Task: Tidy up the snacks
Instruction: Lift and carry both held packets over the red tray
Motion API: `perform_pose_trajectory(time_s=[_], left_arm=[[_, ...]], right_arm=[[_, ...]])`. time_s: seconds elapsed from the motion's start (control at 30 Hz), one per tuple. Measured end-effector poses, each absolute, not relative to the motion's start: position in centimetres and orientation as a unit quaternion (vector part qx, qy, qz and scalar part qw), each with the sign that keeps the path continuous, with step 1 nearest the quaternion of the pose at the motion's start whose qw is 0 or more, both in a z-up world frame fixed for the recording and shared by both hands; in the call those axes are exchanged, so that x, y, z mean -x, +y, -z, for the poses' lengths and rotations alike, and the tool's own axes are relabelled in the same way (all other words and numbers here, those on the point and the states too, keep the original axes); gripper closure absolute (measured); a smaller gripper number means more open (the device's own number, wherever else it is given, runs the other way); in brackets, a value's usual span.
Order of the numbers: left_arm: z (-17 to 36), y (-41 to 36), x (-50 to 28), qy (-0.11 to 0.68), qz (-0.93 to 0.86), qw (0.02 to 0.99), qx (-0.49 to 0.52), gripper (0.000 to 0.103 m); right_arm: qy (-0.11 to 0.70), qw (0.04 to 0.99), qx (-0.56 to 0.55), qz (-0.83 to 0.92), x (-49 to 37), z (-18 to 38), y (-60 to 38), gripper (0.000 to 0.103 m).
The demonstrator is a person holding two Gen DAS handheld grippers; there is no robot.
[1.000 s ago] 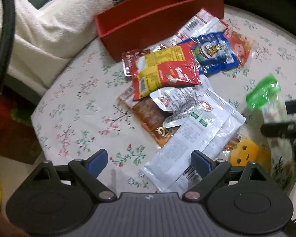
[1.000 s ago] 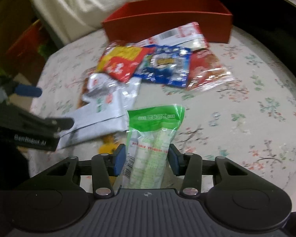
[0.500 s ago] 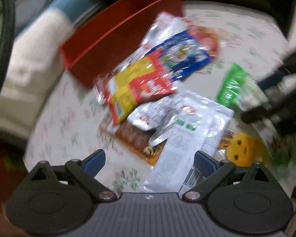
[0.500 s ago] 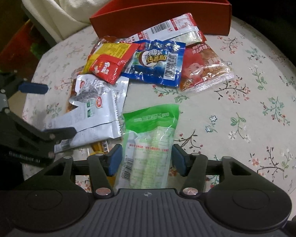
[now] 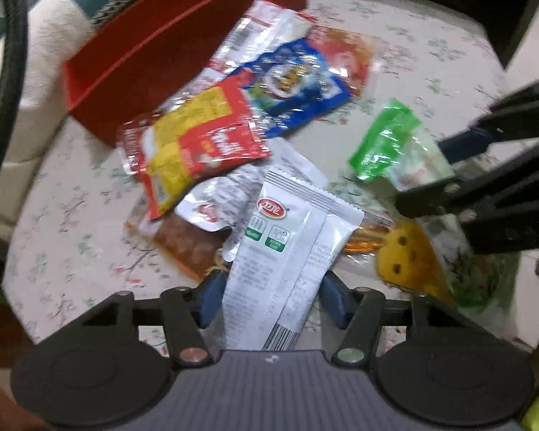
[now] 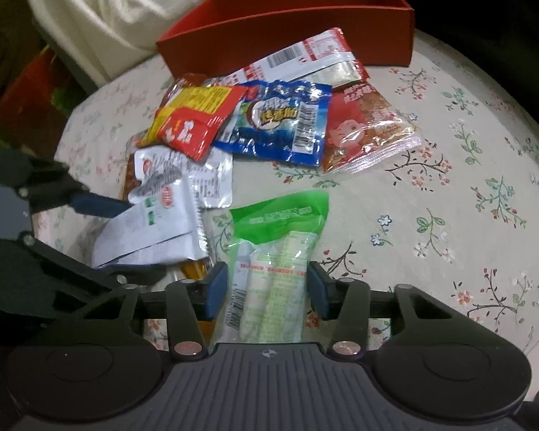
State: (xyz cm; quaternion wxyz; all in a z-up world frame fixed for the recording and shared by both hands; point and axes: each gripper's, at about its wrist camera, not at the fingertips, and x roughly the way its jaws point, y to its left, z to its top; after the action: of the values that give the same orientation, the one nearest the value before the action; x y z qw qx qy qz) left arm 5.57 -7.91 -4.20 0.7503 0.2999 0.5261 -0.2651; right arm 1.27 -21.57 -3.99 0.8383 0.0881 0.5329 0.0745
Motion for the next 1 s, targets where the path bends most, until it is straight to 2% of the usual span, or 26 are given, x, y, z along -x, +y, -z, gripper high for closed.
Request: perform_pose_trajectory(time_s=[0.27, 0.53, 1.0], left_arm=[[1.7, -6.7, -5.4, 0.534, 0.243, 0.779, -0.219, 0.054], [-1.3, -6.2, -5.8, 0.504, 0.235, 0.814, -0.168, 0.054], [-2.8, -3.6, -7.4, 0.475, 0.228, 0.847, -0.066, 0.054]], right_arm=[[0.52, 0.844, -0.1, -0.092, -0.7, 3.2, -21.5, 0.052], [0.489, 0.859, -0.111, -0.103, -0.9, 1.2, -21.3, 0.052], [0.467, 0.872, -0.119, -0.088, -0.4, -1.6, -21.6, 0.052]])
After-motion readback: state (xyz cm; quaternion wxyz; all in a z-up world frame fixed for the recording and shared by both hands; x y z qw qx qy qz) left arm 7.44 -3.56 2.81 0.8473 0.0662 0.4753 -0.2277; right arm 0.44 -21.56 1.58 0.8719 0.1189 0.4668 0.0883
